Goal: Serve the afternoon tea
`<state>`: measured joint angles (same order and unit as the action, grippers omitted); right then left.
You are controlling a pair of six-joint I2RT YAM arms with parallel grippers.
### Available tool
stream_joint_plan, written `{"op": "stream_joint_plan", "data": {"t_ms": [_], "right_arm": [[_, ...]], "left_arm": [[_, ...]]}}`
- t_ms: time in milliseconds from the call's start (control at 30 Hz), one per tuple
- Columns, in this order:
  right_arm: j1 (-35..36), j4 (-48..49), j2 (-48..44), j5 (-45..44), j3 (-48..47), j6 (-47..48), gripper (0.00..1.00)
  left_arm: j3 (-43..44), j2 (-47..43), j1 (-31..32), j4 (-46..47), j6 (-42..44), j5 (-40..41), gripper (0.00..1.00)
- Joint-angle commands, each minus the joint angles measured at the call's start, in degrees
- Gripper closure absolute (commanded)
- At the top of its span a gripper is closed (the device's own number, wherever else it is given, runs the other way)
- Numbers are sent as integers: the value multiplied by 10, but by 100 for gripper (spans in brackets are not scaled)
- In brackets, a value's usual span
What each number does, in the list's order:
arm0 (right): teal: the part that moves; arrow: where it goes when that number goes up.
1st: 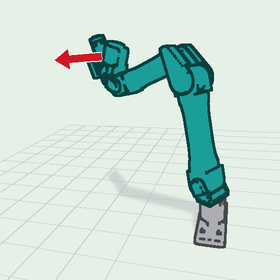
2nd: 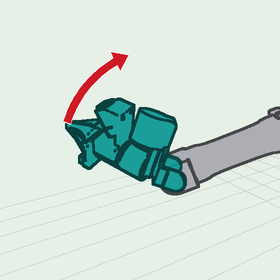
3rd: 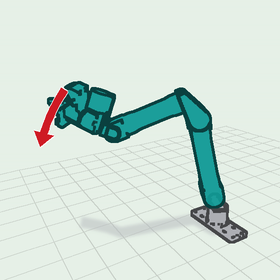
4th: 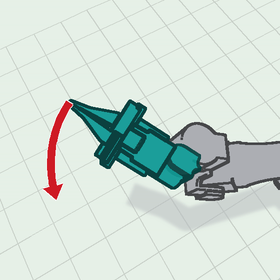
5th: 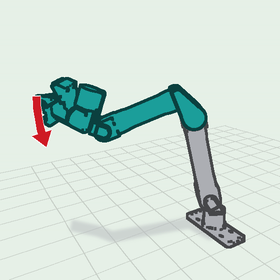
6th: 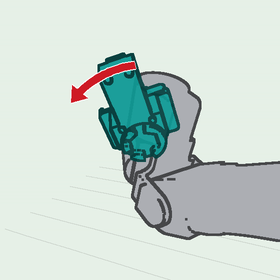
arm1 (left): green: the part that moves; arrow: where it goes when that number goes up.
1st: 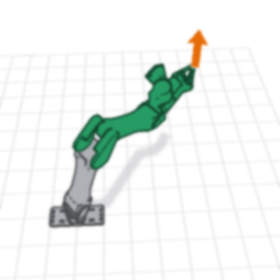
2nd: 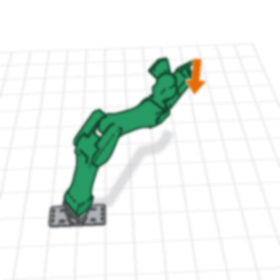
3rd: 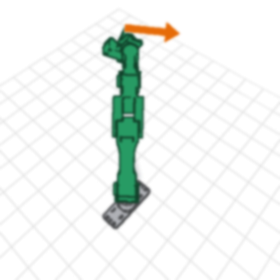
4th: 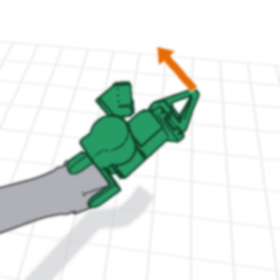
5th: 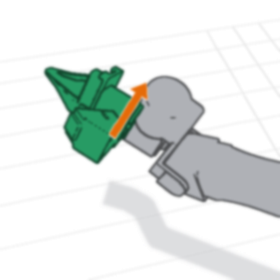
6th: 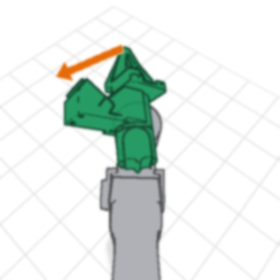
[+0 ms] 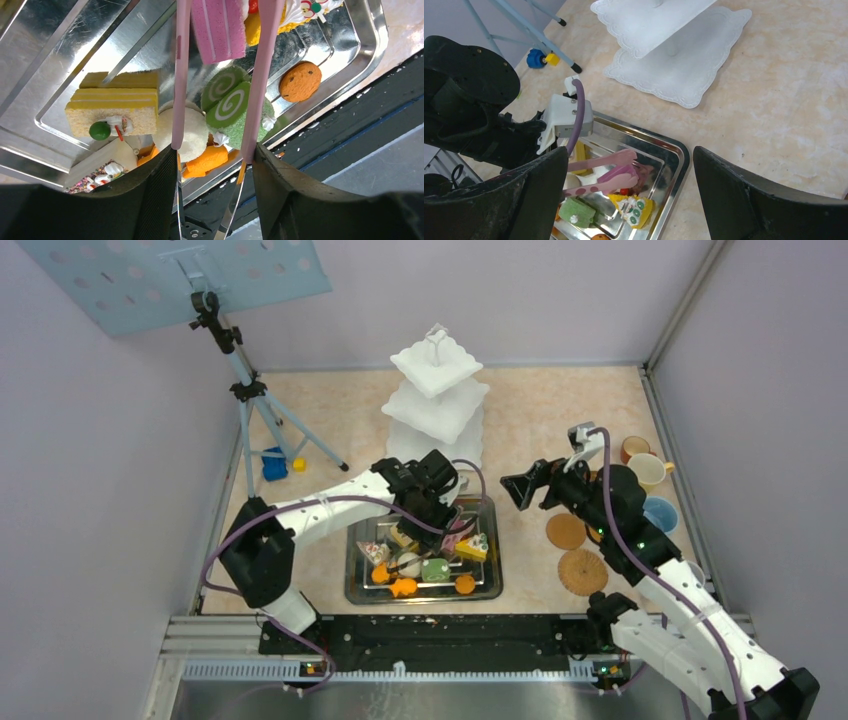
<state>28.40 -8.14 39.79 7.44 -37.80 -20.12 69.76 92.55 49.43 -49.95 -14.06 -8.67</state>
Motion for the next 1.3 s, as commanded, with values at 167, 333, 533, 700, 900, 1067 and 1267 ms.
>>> {"op": "stream_joint_plan", "data": {"t_ms": [167, 333, 533, 700, 900, 1067, 1267], "right_arm": [[4, 24, -4, 8, 7, -10, 7], [4, 25, -4, 11, 7, -14, 7], [5, 31, -4, 13, 11, -19, 7], [5, 35, -3, 16, 13, -23, 7], [4, 32, -5, 14, 14, -20, 7], [5, 37, -6, 17, 18, -20, 7], [4, 27, -5, 17, 7, -6, 7]], "left_arm": [[4, -28, 2, -13, -32, 50, 43], [-5, -28, 4, -18, -42, 22, 41], [-9, -41, 5, -17, -56, 24, 41], [2, -61, 5, -20, -45, 66, 44], [32, -67, 3, -50, 23, 144, 44], [17, -93, 2, 26, 177, 203, 42], [-13, -81, -23, 156, 304, 198, 39]]}}
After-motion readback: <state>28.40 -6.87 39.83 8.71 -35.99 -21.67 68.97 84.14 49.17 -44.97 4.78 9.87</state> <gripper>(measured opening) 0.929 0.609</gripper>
